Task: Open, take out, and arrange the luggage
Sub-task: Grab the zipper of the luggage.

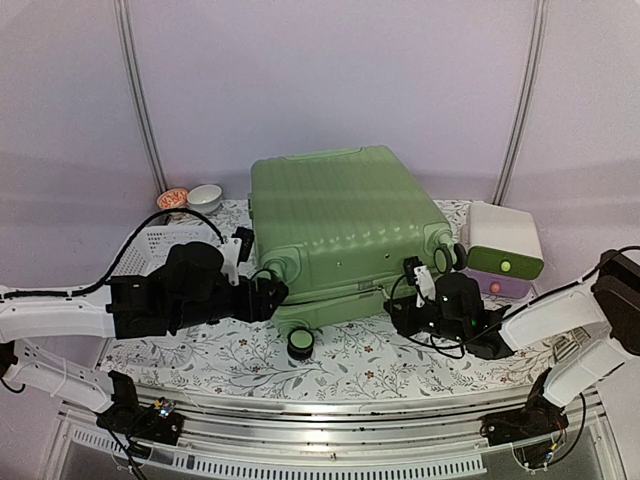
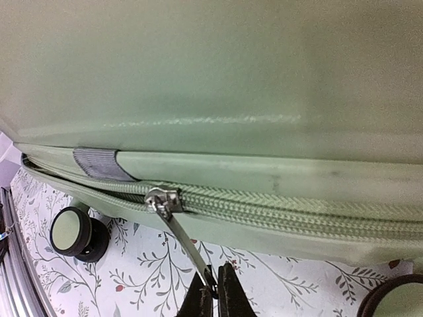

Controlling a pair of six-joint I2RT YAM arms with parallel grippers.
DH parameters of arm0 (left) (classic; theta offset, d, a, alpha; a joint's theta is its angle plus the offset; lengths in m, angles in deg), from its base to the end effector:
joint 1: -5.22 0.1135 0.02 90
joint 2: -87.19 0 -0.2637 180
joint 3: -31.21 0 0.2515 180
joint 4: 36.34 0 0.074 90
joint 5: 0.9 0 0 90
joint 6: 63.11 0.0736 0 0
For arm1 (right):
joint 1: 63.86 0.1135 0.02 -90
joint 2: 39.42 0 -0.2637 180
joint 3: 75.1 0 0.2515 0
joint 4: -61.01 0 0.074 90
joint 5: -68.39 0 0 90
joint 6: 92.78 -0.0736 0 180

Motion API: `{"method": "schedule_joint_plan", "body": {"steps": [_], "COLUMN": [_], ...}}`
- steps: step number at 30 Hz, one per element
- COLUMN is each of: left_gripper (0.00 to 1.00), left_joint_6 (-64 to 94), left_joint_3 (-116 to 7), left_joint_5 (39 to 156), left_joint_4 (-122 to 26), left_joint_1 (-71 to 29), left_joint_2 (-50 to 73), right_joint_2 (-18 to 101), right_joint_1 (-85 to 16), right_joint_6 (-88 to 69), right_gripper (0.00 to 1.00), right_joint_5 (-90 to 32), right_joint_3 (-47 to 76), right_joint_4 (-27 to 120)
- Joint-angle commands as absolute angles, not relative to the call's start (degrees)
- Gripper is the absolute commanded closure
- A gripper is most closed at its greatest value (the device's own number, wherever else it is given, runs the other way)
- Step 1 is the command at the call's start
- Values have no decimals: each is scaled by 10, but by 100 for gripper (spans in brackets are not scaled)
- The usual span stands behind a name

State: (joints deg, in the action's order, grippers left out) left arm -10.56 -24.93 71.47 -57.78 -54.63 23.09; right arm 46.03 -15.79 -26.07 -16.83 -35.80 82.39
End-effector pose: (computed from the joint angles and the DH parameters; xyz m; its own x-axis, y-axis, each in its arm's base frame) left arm 0.1596 -0.2305 0.2451 -0.6163 -0.0928 -0.7821 0.3991 0.8193 -0.4117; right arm 0.2098 0.2244 0.1333 -0.5303 -0.0008 -0.8478 -0.5238 0.7866 0.3269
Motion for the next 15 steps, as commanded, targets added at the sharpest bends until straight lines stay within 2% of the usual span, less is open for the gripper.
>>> {"method": "schedule_joint_plan", "body": {"steps": [1, 10, 15], "left_gripper": [36, 43, 43], "left_joint_6": [-96, -97, -98], "left_joint_3": [-242, -244, -243], "left_joint_5": [681, 666, 673], "left_joint_4": [-593, -599, -595], "left_joint_1": [-523, -518, -517], "left_joint_2": [243, 245, 245], "right_joint_2": [401, 337, 298], "right_joint_1": [-162, -163, -163], "right_joint_6": [-267, -280, -266], "right_gripper": [98, 98, 97], "right_joint_5": [-96, -9, -47], "right_joint_3": [-377, -387, -409], "right_joint_4": [794, 665, 678]}}
